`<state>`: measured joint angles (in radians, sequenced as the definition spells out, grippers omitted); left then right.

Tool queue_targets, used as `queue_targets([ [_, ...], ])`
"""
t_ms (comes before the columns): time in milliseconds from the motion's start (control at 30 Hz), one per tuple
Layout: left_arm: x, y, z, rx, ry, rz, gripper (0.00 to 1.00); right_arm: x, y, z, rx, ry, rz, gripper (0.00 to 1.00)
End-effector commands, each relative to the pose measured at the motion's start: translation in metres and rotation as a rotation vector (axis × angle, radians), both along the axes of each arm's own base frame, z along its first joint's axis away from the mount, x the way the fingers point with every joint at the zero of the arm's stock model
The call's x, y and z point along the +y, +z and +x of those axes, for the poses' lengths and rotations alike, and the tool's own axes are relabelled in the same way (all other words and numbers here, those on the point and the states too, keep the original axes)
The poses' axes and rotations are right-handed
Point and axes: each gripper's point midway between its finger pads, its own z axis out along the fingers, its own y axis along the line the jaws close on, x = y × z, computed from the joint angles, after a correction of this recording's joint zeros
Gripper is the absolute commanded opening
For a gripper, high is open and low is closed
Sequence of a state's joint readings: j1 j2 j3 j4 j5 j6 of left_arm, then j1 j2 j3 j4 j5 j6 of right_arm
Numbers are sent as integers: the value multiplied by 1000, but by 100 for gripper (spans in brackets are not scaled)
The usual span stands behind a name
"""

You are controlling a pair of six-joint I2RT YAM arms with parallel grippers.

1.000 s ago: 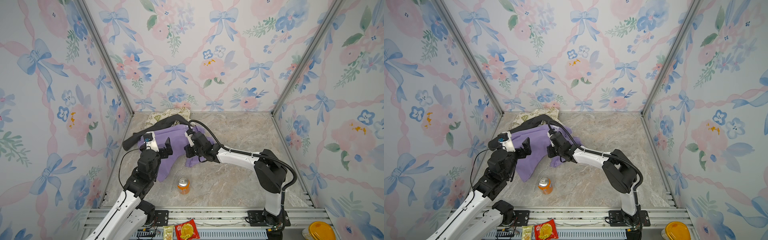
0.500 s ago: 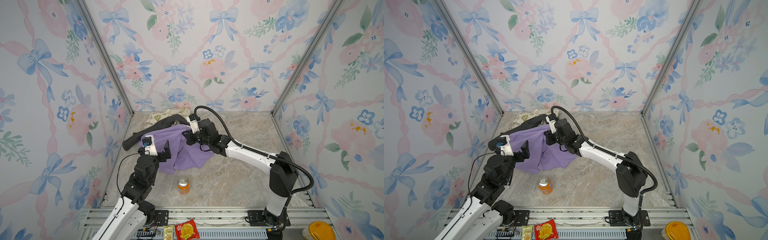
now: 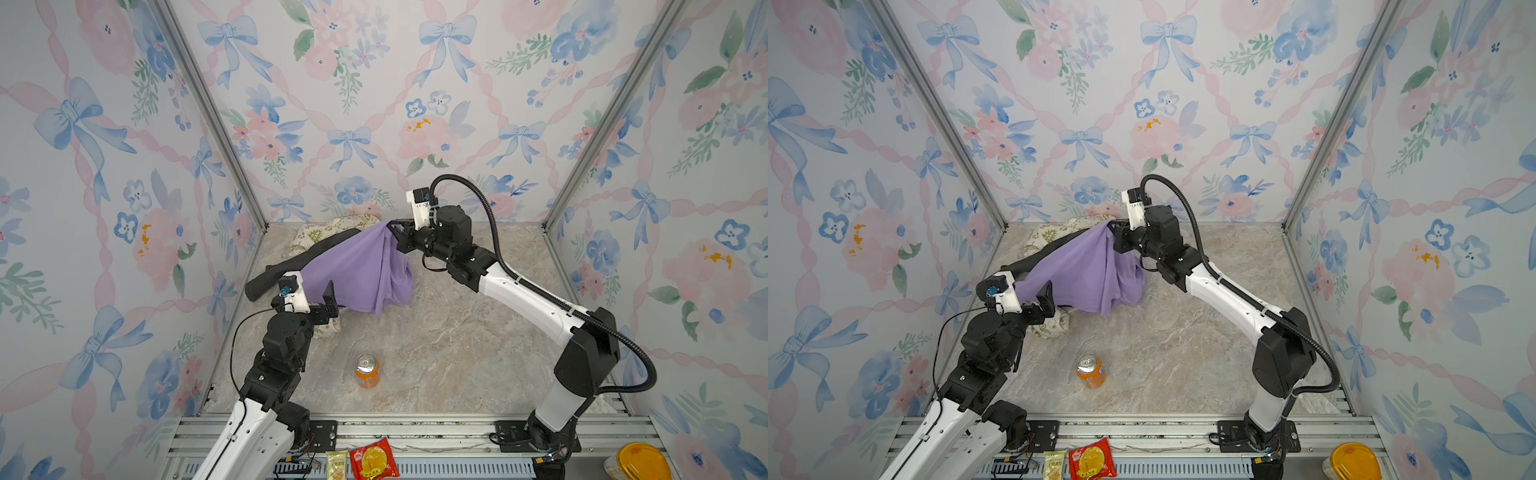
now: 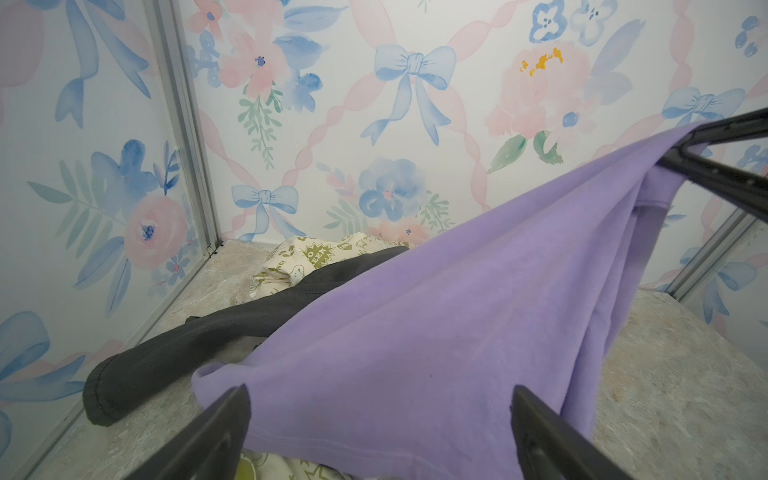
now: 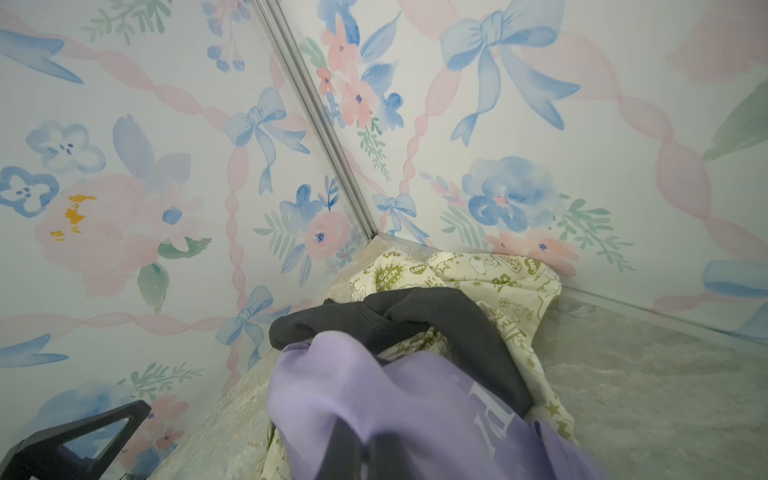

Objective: Pick out a specific cloth from the pile

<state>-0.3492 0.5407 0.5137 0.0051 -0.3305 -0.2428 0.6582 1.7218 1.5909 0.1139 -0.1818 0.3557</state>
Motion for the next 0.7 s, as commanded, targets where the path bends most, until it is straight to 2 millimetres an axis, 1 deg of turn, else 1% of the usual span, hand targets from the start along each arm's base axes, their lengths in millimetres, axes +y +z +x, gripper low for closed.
queue_targets([
  [0, -2, 3, -1, -21, -18, -11, 98, -45, 102, -7, -204, -53, 146, 0],
  [133, -2, 1, 0, -16, -23, -14, 98, -95, 127, 4, -252, -153, 163, 0],
  [300, -1, 0, 2, -14, -25, -22, 98, -163, 151, 17, -300, -288, 167, 0],
  [400, -1, 1, 2, -17, -26, -30, 98, -199, 165, 24, -324, -365, 164, 0],
  [600, 0, 0, 1, -19, -26, -36, 98, -257, 179, 39, -339, -490, 140, 0],
  [667, 0, 1, 1, -22, -27, -39, 98, -271, 180, 46, -330, -519, 132, 0],
])
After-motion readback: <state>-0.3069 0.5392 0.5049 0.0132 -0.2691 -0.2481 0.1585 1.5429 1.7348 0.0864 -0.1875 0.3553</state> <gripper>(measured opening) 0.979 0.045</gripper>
